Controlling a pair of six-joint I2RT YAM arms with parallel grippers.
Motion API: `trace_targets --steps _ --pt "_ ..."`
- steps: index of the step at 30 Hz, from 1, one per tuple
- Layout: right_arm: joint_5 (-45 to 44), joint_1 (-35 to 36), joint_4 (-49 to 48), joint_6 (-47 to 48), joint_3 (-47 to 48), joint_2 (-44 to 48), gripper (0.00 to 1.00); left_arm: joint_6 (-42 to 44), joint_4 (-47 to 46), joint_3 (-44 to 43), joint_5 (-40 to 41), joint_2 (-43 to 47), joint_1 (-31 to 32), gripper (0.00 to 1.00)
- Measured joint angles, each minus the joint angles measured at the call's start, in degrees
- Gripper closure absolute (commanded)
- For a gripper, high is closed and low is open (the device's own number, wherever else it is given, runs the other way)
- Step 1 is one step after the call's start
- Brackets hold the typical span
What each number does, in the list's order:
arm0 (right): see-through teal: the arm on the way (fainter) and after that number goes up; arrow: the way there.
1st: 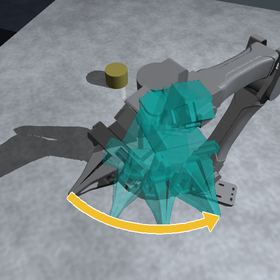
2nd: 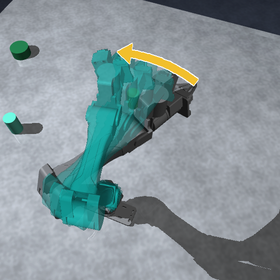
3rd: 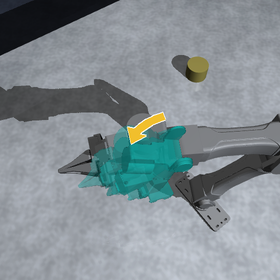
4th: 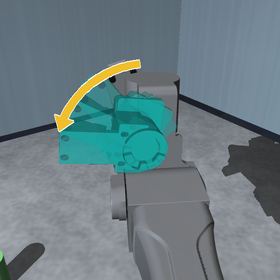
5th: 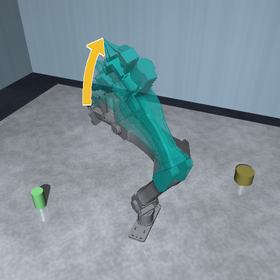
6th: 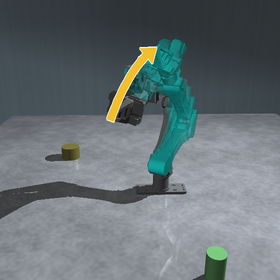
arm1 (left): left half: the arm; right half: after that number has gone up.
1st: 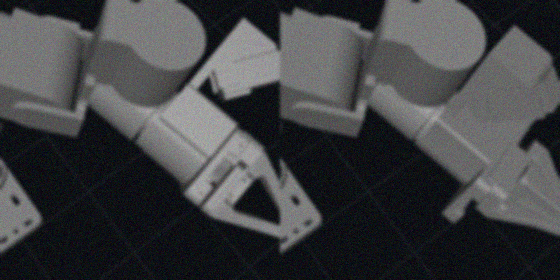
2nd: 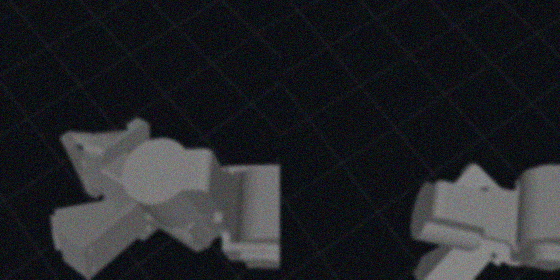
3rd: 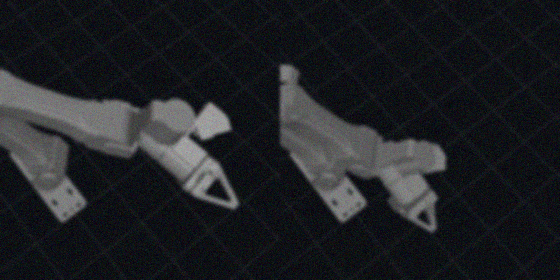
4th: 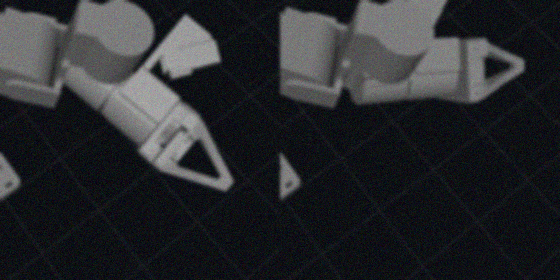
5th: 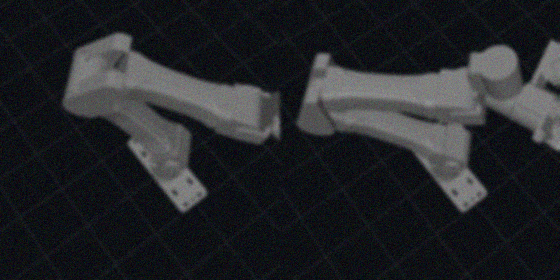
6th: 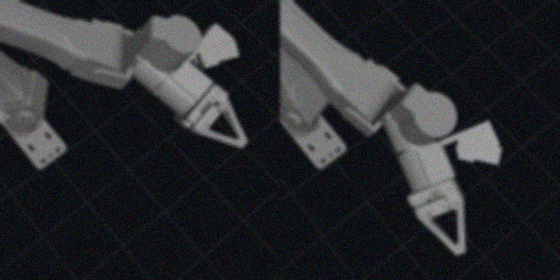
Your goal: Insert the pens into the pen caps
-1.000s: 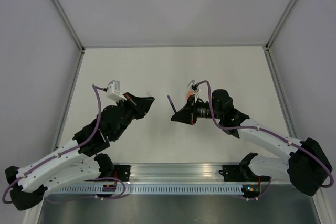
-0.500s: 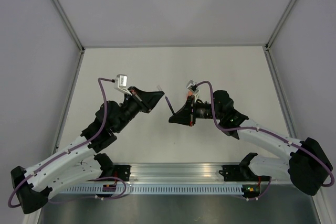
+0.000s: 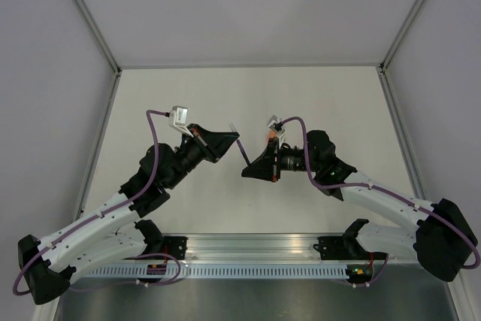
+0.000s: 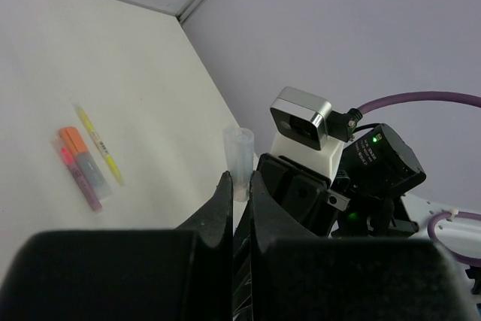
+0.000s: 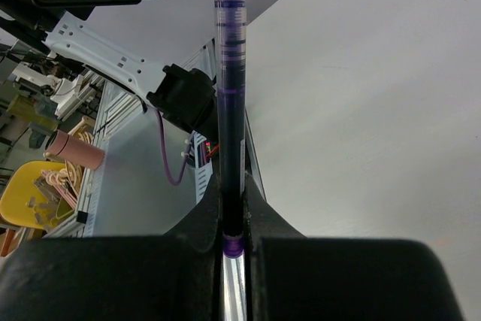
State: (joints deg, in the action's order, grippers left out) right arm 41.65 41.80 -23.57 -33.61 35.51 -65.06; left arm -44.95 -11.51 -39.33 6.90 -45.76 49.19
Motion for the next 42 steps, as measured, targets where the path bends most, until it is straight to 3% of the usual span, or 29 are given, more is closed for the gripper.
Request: trace_targets --steps 24,42 --pt "0.13 0.11 0.07 -0.09 -0.24 0.90 1.00 1.57 1.92 -0.81 1.44 -0.59 -0.70 0.98" --pt "-0.52 0.22 3.08 0.37 -0.81 1.68 1.00 1.51 -5.18 3.93 -4.24 -1.25 -1.51 0.98"
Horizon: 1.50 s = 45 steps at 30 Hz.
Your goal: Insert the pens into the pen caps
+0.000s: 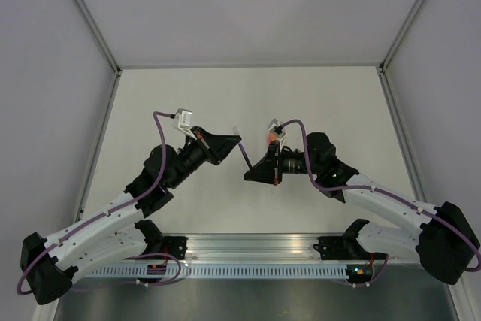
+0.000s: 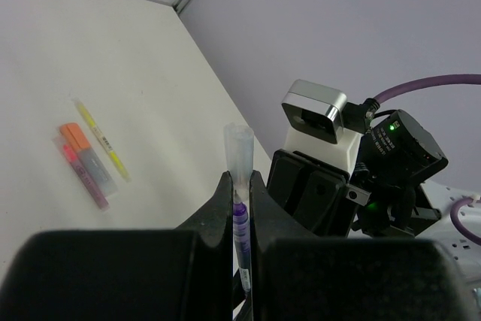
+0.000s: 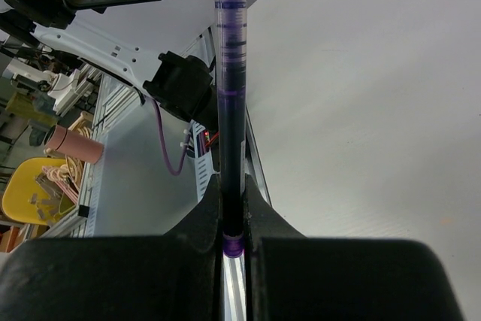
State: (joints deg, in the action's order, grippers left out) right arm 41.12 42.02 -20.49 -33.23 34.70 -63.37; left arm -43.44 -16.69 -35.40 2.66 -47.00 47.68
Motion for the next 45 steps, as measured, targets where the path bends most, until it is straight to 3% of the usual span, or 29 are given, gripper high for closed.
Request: trace_targets --steps 24,26,30,33,39,45 --pt "-1.90 0.63 2.91 2.62 -0.24 1.44 1.00 0.87 4.70 0.35 -3.32 1.73 0.02 0.98" --pt "-1.77 0.63 2.91 2.62 -0.24 1.44 1.00 0.28 2.64 1.36 -4.15 1.66 -0.04 0.91" --pt "-1.51 0.57 2.67 2.54 -0.24 1.44 1.00 -0.39 0.63 1.88 -5.81 0.61 -0.35 0.65" --pt "-1.57 0.50 1.36 2.36 -0.24 1.44 1.00 -0.94 1.07 1.88 -8.37 0.09 0.26 0.52" --pt "-1.33 0.50 0.72 1.92 -0.24 1.44 1.00 -0.98 2.99 1.42 -8.57 0.15 0.35 0.35" --pt "-0.70 0.52 0.57 1.75 -0.24 1.44 1.00 -0.42 7.54 -2.80 -5.99 -0.46 0.35 0.28"
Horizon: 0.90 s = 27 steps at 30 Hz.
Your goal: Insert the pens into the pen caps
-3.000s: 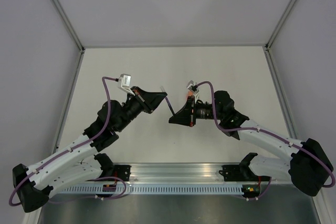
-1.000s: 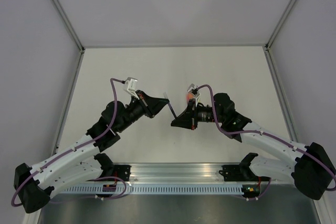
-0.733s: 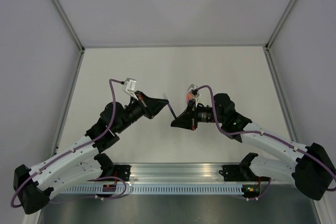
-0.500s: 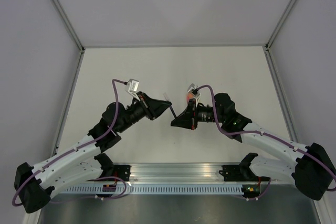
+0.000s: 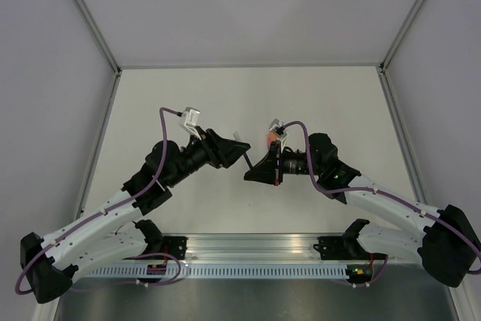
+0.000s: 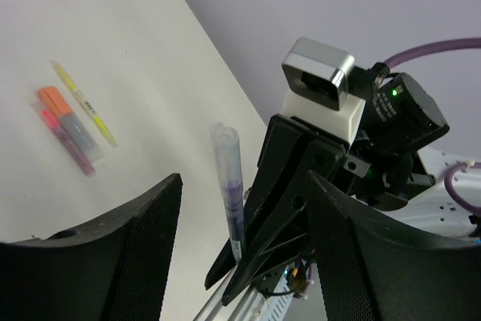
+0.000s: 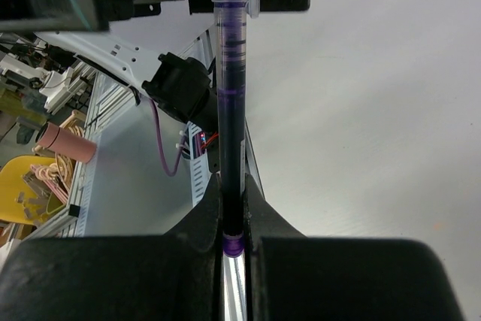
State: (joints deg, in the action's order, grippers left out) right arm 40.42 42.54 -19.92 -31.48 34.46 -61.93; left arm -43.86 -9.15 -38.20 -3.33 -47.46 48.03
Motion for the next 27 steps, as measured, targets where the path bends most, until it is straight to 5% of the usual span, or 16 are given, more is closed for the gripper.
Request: trace_targets --steps 15,21,24,25,27 --pt "0.33 0.07 -0.20 -0.09 0.00 0.00 1.00 1.53 6.01 -5.90 6.32 -1.07 0.00 0.33" --pt "0.50 0.28 -0.20 -0.11 0.00 0.00 1.00 1.62 6.95 -6.03 6.78 -1.60 0.00 0.44" --pt "0.85 0.48 -0.20 -0.17 0.00 -0.02 1.00 2.08 7.10 -6.32 6.80 -1.73 0.00 0.70" --pt "0.96 0.48 -0.22 -0.20 0.00 -0.02 1.00 2.19 7.10 -6.38 6.69 -1.77 0.00 0.86" --pt "1.03 0.48 -0.02 -0.26 0.00 -0.11 1.00 2.38 6.82 -6.51 5.55 -2.14 0.00 0.98"
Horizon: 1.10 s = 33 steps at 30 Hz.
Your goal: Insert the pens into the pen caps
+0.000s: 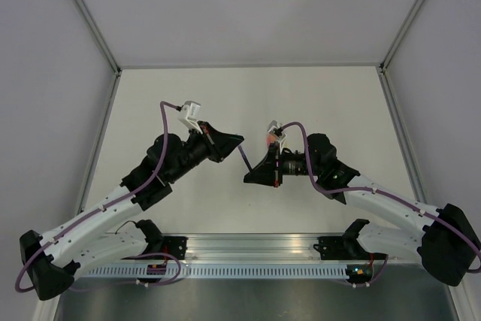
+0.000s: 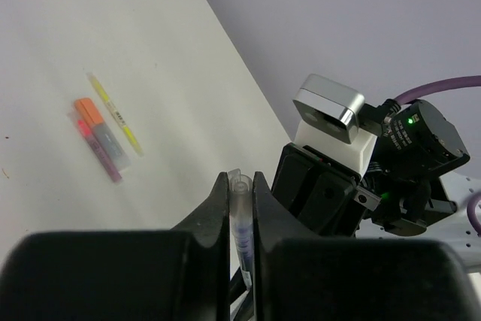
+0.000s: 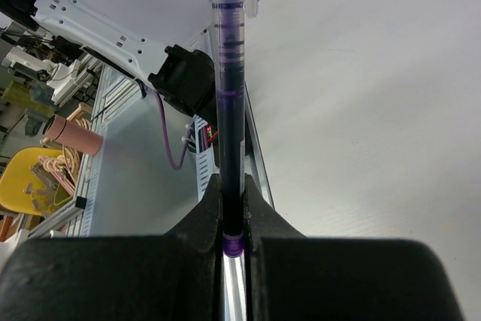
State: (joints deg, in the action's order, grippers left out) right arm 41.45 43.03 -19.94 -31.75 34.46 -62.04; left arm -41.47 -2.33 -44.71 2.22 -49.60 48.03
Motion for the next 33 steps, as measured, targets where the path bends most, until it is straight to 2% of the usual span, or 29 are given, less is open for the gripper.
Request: trace_targets --steps 5,16,24,33 --pt "0.22 0.00 1.36 0.15 0.24 -0.48 1.00 0.11 -1.33 0.70 -2.95 -0.66 -0.37 0.98" --pt "-3.56 1.16 11.65 1.81 4.87 -0.63 1.00 -2.01 -13.33 8.59 -4.79 1.01 -1.77 0.98" --pt "-5.40 -0.15 17.25 4.00 9.55 -3.21 1.00 -2.86 -21.73 11.98 -2.58 -0.83 -2.73 0.98" --pt "0.00 -4.87 21.88 6.58 16.00 -9.92 1.00 -2.82 -26.99 12.46 2.27 -5.11 -3.63 0.98"
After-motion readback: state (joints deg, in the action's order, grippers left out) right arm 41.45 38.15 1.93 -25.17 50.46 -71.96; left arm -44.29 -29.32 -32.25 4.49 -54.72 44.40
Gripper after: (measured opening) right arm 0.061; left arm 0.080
